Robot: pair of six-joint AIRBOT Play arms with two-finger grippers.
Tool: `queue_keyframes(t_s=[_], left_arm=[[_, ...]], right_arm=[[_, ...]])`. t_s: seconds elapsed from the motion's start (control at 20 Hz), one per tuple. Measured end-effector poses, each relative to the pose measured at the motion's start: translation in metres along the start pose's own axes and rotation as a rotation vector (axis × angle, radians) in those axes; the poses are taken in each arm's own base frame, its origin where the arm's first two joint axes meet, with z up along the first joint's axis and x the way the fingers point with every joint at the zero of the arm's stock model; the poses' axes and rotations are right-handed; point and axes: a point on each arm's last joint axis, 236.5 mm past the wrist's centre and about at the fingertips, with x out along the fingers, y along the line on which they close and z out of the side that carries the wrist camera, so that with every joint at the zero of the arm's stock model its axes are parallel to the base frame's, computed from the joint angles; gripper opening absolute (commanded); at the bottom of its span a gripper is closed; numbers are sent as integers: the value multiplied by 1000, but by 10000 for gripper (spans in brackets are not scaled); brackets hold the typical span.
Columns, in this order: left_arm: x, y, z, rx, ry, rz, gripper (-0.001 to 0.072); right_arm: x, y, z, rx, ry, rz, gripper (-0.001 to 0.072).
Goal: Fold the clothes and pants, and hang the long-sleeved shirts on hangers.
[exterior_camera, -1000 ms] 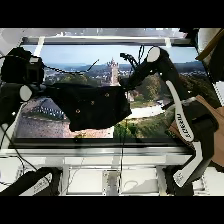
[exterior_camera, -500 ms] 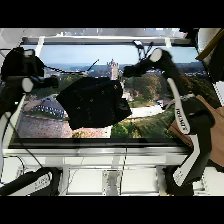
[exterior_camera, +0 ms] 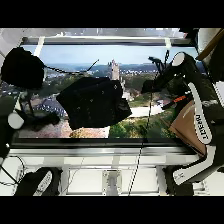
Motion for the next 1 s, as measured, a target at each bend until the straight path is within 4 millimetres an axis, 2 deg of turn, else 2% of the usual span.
queue_keyframes(t_s=[0.15,0.35,0.4,0.45,0.5,0.6,0.7,0.75,0.85,1.0], left_arm=[[25,-16,-23,-51,24,-109,694],[47,-26,-28,-90,34,-178,684],[53,-28,-30,-95,49,-191,648],[58,-31,-32,-96,63,-207,577],[63,-36,-34,-98,76,-237,550],[72,-49,-33,-106,88,-301,450],[80,-57,-29,-119,87,-349,400],[84,-60,-28,-127,86,-365,319],[89,-63,-26,-133,83,-383,54],[90,-66,-24,-129,77,-401,47]], right_arm=[[13,19,-11,-52,37,26,448],[21,33,-17,-93,61,37,447],[22,34,-17,-97,64,38,448],[23,35,-18,-101,65,39,447],[23,36,-18,-103,67,41,448],[24,37,-19,-105,69,41,448],[24,38,-19,-106,70,42,447],[24,38,-19,-106,71,42,448],[24,38,-20,-107,73,43,448],[24,39,-23,-105,85,46,448]])
